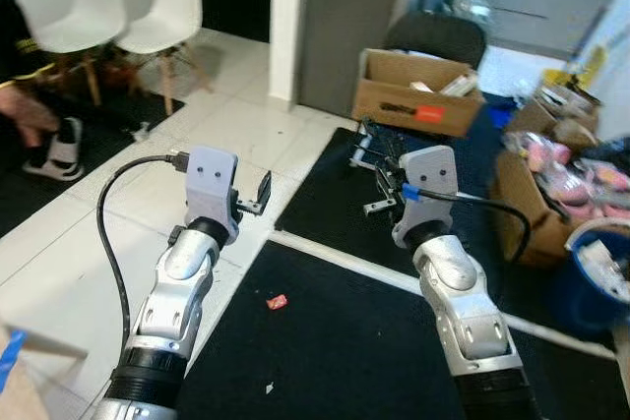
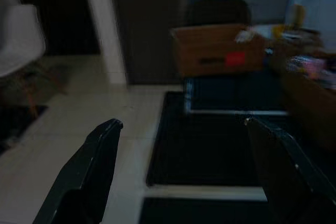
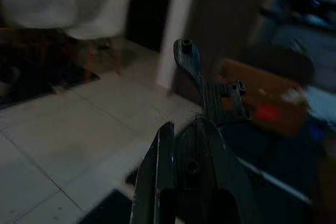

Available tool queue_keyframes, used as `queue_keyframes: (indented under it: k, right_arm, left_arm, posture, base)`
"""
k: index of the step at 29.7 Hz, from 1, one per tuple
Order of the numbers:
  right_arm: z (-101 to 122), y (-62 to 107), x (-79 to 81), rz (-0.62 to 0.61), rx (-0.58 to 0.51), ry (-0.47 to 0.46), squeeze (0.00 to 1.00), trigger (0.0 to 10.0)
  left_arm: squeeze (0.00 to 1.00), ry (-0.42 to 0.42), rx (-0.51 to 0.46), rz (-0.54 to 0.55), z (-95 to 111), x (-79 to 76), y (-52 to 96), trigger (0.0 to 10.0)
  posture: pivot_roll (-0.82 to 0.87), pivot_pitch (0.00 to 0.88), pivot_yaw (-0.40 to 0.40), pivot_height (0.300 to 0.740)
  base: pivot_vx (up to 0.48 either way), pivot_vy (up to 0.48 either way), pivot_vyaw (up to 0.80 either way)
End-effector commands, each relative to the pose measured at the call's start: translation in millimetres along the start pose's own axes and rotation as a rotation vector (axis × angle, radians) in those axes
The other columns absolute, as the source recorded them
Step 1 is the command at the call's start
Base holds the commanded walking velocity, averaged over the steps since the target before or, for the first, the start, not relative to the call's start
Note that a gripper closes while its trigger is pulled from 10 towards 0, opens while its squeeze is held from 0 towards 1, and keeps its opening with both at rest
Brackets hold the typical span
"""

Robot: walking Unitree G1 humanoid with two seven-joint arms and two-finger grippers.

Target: Picking trash to rubbish bin

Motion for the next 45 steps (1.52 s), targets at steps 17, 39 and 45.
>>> queue_keyframes:
  k: [17, 39, 45]
  right_arm:
    - [-11, 0.8, -10.5, -0.048, 0.032, -0.014, 0.00, 10.0]
    - [-64, 12.8, 19.4, 0.120, 0.225, -0.041, 0.00, 10.0]
    - [-89, 25.7, 19.5, 0.144, 0.305, -0.019, 0.00, 10.0]
  left_arm:
    - [0.00, 0.055, 0.057, 0.000, -10, -3.0, -1.5, 10.0]
    - [0.00, 0.038, 0.121, -0.011, -37, -5.0, 12.9, 10.0]
    - [0.00, 0.058, 0.200, 0.031, -61, 0.8, 24.4, 10.0]
  posture:
    - [-0.09, 0.065, -0.012, 0.740]
    - [-0.08, 0.075, -0.016, 0.740]
    - [-0.08, 0.083, -0.012, 0.740]
  base:
    - [0.000, 0.000, -0.80]
    - [0.000, 0.000, -0.47]
    - [0.000, 0.000, 0.00]
Point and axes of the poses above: a point about 5 cm out from each wrist's last joint towards the gripper, its own y axis pointing back from the gripper into the wrist, its own z axis along the axis of the wrist's last joint, x = y × z, the point moved 5 cm from there along -y, pointing out of the wrist towards the gripper, and after that the axes turned 15 degrees about -y, right-handed, at the moved point
